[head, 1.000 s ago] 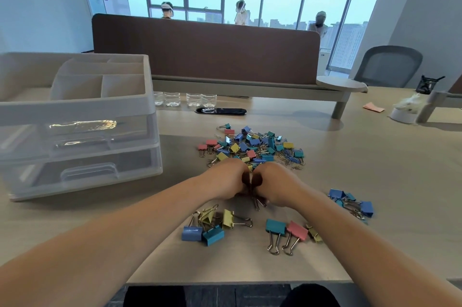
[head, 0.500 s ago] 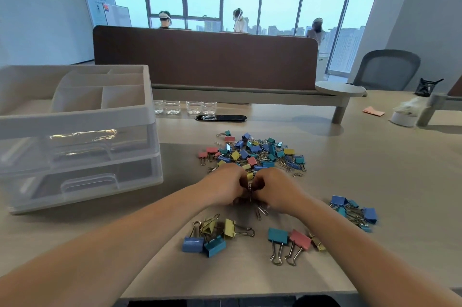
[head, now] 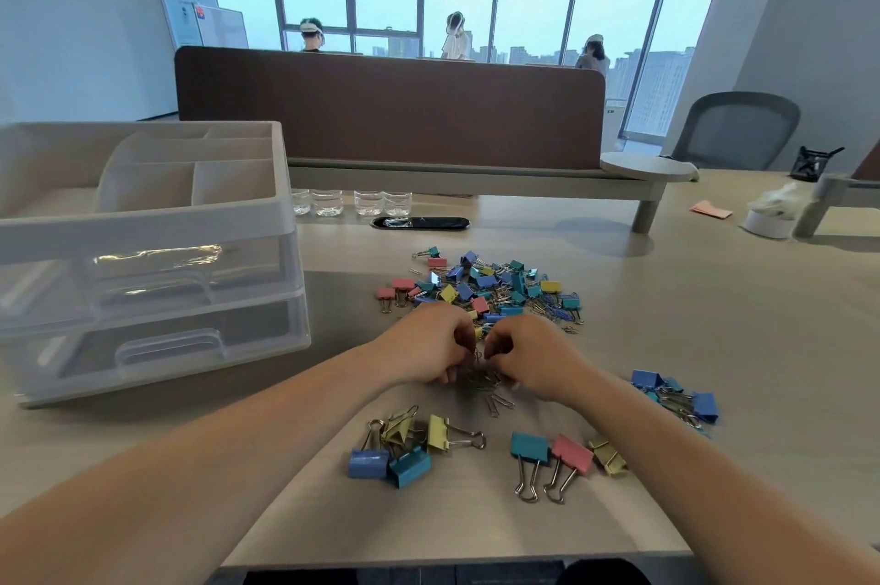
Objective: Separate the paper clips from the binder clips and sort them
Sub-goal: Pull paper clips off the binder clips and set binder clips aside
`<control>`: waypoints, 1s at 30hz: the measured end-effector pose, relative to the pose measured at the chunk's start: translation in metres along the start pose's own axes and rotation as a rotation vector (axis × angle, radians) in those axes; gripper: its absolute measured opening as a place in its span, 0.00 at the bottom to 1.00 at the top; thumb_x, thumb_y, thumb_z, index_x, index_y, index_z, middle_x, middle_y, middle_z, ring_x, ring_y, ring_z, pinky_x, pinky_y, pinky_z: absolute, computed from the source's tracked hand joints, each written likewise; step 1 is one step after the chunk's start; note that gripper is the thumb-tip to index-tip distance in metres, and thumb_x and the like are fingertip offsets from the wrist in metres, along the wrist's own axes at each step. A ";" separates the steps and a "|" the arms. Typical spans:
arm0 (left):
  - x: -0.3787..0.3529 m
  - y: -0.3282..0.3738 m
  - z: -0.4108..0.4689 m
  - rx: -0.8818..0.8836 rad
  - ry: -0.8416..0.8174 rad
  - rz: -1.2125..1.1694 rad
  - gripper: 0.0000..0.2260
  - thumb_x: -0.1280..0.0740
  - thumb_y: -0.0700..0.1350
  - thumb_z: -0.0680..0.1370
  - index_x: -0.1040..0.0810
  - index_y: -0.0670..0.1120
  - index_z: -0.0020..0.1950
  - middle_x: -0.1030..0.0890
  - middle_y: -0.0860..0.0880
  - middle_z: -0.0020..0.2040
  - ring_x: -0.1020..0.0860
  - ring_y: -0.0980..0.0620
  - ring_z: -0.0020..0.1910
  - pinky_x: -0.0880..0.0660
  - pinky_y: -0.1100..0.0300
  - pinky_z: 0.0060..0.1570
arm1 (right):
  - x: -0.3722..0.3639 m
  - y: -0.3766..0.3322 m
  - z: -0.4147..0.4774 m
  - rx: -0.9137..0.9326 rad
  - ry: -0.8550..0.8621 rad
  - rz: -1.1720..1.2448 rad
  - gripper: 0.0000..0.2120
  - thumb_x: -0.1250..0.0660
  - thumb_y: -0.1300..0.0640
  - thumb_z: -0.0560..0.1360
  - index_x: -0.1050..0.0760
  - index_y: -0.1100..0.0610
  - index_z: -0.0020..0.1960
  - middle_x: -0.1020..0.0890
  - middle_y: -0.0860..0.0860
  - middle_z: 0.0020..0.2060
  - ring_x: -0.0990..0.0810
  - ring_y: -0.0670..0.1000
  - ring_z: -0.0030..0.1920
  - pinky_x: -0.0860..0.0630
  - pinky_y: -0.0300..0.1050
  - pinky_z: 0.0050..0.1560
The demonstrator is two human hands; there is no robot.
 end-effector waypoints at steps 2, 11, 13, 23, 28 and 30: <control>0.001 0.000 0.000 -0.014 0.014 -0.004 0.03 0.35 0.38 0.77 0.22 0.44 0.47 0.20 0.48 0.32 0.20 0.52 0.29 0.22 0.56 0.33 | 0.000 0.001 0.000 0.004 -0.005 0.011 0.05 0.31 0.58 0.77 0.24 0.49 0.44 0.24 0.42 0.36 0.24 0.43 0.38 0.27 0.35 0.41; 0.010 0.006 -0.004 -0.058 0.052 -0.045 0.02 0.31 0.39 0.76 0.22 0.45 0.44 0.19 0.49 0.33 0.20 0.55 0.27 0.26 0.66 0.30 | 0.011 0.000 -0.003 -0.003 0.048 0.053 0.04 0.30 0.58 0.76 0.17 0.54 0.49 0.19 0.44 0.40 0.21 0.44 0.41 0.23 0.40 0.47; 0.013 0.007 -0.007 -0.065 0.060 -0.066 0.01 0.31 0.39 0.76 0.21 0.43 0.46 0.19 0.50 0.32 0.20 0.56 0.27 0.24 0.65 0.31 | 0.012 -0.003 -0.006 0.001 0.042 0.070 0.04 0.30 0.58 0.76 0.17 0.54 0.49 0.20 0.43 0.37 0.21 0.43 0.38 0.21 0.41 0.47; 0.076 0.011 -0.038 -0.062 0.182 -0.170 0.00 0.31 0.37 0.76 0.21 0.41 0.46 0.18 0.45 0.36 0.18 0.53 0.30 0.22 0.63 0.32 | 0.056 -0.056 -0.007 0.061 0.047 0.175 0.04 0.30 0.60 0.77 0.19 0.54 0.44 0.16 0.48 0.35 0.20 0.40 0.29 0.27 0.29 0.31; 0.167 0.000 -0.075 -0.035 0.363 -0.111 0.06 0.30 0.37 0.75 0.22 0.46 0.39 0.19 0.47 0.30 0.20 0.53 0.27 0.22 0.60 0.31 | 0.095 -0.144 0.017 0.207 0.078 0.230 0.04 0.30 0.61 0.76 0.18 0.57 0.44 0.16 0.51 0.32 0.19 0.43 0.28 0.22 0.34 0.32; 0.191 -0.005 -0.083 -0.025 0.402 -0.126 0.03 0.30 0.36 0.75 0.21 0.42 0.42 0.18 0.45 0.33 0.20 0.52 0.28 0.21 0.59 0.32 | 0.104 -0.167 0.027 0.224 0.080 0.266 0.03 0.30 0.62 0.76 0.17 0.60 0.46 0.16 0.52 0.32 0.20 0.41 0.27 0.25 0.32 0.29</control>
Point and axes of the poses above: each hand's wrist, its own z-axis towards the middle knuckle, its own x-axis out of the back of the hand, y = z × x, the point moved 9 cm from there along z, towards the middle knuckle
